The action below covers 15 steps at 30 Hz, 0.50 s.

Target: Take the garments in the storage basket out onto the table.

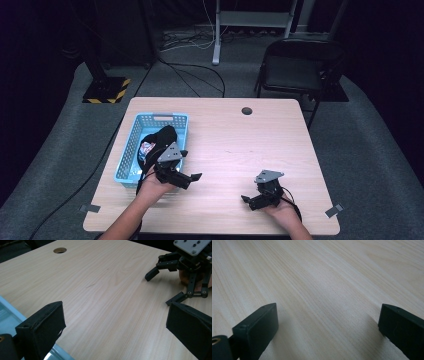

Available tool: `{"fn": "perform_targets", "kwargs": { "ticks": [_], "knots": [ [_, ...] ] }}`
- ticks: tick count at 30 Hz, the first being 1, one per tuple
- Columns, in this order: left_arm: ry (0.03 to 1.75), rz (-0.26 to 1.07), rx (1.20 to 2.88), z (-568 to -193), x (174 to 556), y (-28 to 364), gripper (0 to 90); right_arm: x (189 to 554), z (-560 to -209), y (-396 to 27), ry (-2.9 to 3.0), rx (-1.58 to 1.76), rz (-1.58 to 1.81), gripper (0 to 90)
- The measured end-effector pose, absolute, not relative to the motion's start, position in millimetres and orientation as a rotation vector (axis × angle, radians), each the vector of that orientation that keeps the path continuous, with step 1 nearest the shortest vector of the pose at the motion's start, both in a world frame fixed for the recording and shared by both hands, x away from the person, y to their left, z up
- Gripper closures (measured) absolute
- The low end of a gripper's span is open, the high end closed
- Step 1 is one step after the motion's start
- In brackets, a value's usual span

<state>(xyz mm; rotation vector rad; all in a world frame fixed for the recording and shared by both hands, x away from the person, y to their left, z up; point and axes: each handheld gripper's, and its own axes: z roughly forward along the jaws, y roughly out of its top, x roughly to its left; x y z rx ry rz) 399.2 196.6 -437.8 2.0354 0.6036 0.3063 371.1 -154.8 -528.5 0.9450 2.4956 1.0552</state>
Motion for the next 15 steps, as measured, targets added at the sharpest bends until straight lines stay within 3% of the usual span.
{"fn": "perform_targets", "kwargs": {
  "ticks": [15],
  "knots": [
    [0.642, 0.307, 2.032, -438.9, 402.8, 202.5, 0.3, 371.0, -528.5, -154.8, 2.496, 0.945, 1.055, 2.0]
  ]
}}
